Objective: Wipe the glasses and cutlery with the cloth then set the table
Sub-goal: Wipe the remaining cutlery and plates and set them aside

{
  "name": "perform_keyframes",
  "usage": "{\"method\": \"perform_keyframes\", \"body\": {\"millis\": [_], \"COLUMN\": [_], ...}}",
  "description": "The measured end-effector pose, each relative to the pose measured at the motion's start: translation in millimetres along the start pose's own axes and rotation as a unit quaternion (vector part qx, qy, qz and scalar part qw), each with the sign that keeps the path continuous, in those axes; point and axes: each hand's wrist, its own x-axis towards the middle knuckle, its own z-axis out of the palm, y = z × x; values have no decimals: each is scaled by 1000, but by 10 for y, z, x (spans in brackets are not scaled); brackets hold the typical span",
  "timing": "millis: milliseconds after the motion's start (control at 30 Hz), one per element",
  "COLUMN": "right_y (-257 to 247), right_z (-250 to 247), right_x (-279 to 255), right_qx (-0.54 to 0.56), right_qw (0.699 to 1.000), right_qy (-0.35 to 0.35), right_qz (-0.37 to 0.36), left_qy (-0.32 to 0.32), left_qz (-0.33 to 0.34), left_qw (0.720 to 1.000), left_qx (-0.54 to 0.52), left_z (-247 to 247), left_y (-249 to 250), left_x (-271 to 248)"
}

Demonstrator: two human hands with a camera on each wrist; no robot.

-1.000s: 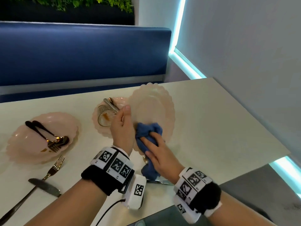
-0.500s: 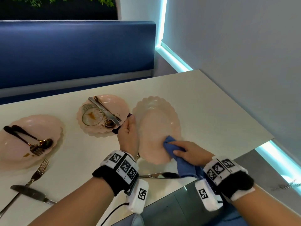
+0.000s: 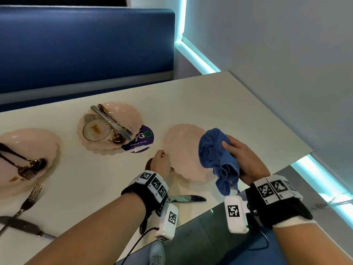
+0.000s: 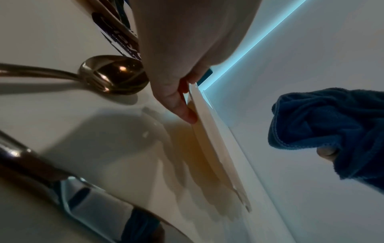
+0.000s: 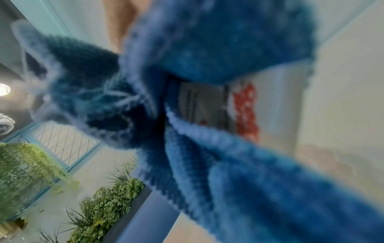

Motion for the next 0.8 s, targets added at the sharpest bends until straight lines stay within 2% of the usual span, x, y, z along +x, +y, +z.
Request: {"method": "perform_keyframes", "body": {"millis": [67, 133, 267, 400, 467, 600, 700, 800], "right_y": [29, 52, 41, -5, -36, -100, -91, -41], "right_z": [47, 115, 323, 605, 755, 1054, 1288, 1569], "right_x": [39, 91, 209, 302, 339, 412, 453, 469], "right_qx": [-3, -5, -14, -15, -22, -16, 10, 12], "right_qw": [1000, 1000, 1000, 999, 999, 998, 995, 990], "right_qy": [4, 6, -5, -26, -35, -60, -96, -134], "right_qz": [4, 10, 16, 25, 29, 28, 33, 43], "left_qy": [-10, -12, -69, -82, -90, -104, -36, 110], "left_qz": [-8, 1, 23, 54, 76, 113, 132, 115], "left_qw": [1000, 996, 974, 953, 950, 977, 986, 979], "left_qx": [18, 92, 216, 287, 288, 147, 97, 130], "left_z": [-8, -28, -91, -242, -374, -851, -1466, -2180], "left_y": [5, -11, -1, 81, 155, 312, 243, -98], "left_x": [-5, 17, 30, -29, -110, -349, -494, -595]}}
